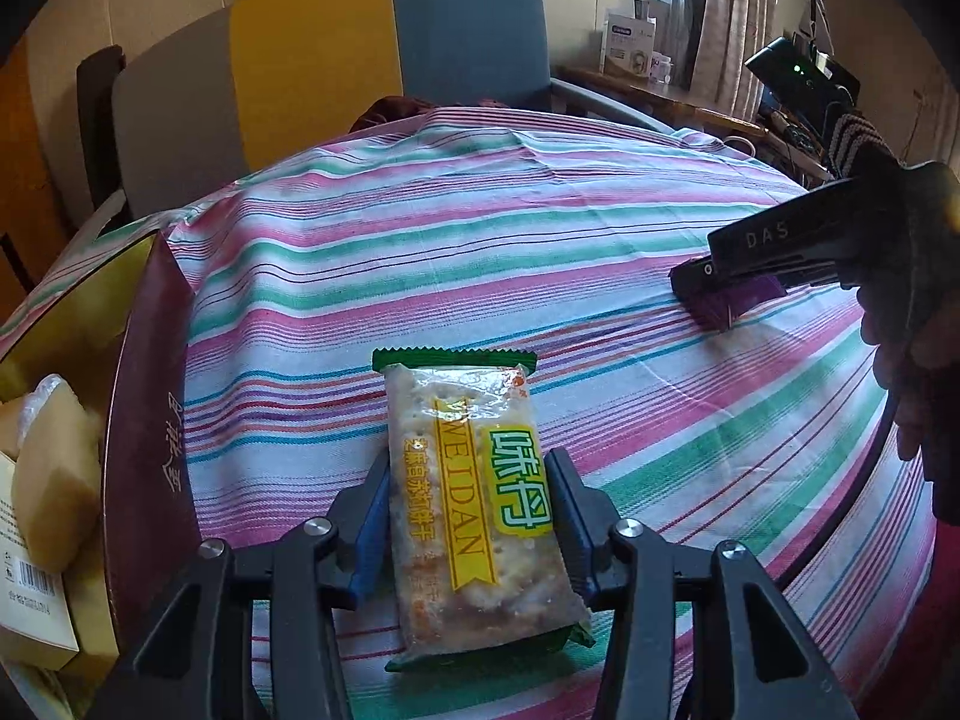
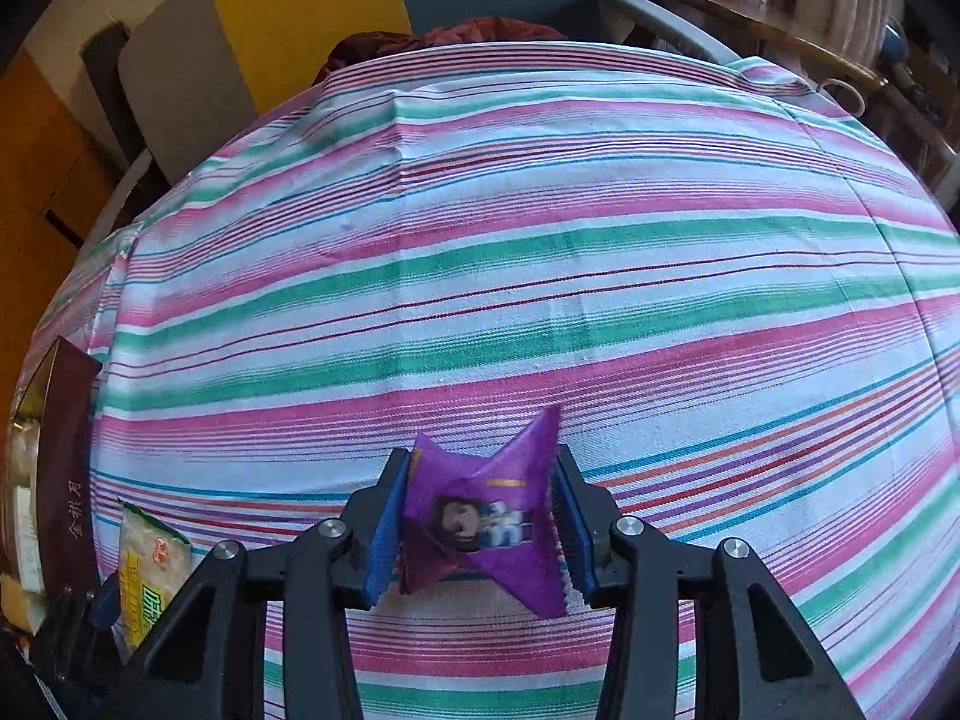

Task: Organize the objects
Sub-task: 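Carry the WEIDAN bag into the tray and release it with the left gripper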

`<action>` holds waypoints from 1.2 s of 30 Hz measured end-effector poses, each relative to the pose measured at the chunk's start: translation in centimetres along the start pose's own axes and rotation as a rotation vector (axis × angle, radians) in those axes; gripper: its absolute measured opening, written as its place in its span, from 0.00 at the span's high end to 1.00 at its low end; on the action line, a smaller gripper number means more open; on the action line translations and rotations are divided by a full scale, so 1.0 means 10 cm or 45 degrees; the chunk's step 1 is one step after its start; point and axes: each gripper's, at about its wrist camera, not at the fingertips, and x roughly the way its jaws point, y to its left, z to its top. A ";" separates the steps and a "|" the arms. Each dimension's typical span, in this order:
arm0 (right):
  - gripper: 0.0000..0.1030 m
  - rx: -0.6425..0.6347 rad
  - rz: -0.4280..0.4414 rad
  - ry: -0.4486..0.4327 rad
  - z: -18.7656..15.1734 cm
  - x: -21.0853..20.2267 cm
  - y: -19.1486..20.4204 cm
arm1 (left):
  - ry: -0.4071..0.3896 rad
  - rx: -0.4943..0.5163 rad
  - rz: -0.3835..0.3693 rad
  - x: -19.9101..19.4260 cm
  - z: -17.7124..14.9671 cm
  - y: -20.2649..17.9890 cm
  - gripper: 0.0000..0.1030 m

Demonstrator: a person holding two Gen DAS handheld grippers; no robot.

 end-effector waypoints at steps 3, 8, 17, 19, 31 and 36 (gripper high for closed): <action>0.55 -0.074 -0.053 -0.001 -0.02 0.01 0.08 | 0.008 -0.020 -0.004 -0.02 0.01 0.01 0.53; 0.55 -0.098 -0.060 -0.011 -0.04 0.01 0.07 | -0.017 -0.061 0.001 -0.24 0.06 0.09 0.54; 0.55 -0.130 -0.084 -0.038 -0.07 0.00 0.09 | -0.192 -0.100 0.094 -1.00 0.22 0.36 0.53; 0.55 -0.153 -0.100 -0.049 -0.09 -0.01 0.11 | -0.208 -0.129 0.108 -1.12 0.22 0.46 0.53; 0.56 -0.225 -0.175 -0.100 -0.18 -0.03 0.20 | -0.233 -0.263 0.248 -1.52 -0.09 1.08 0.53; 0.56 -0.241 -0.194 -0.113 -0.20 -0.03 0.22 | -0.199 -0.319 0.269 -1.51 -0.23 1.27 0.53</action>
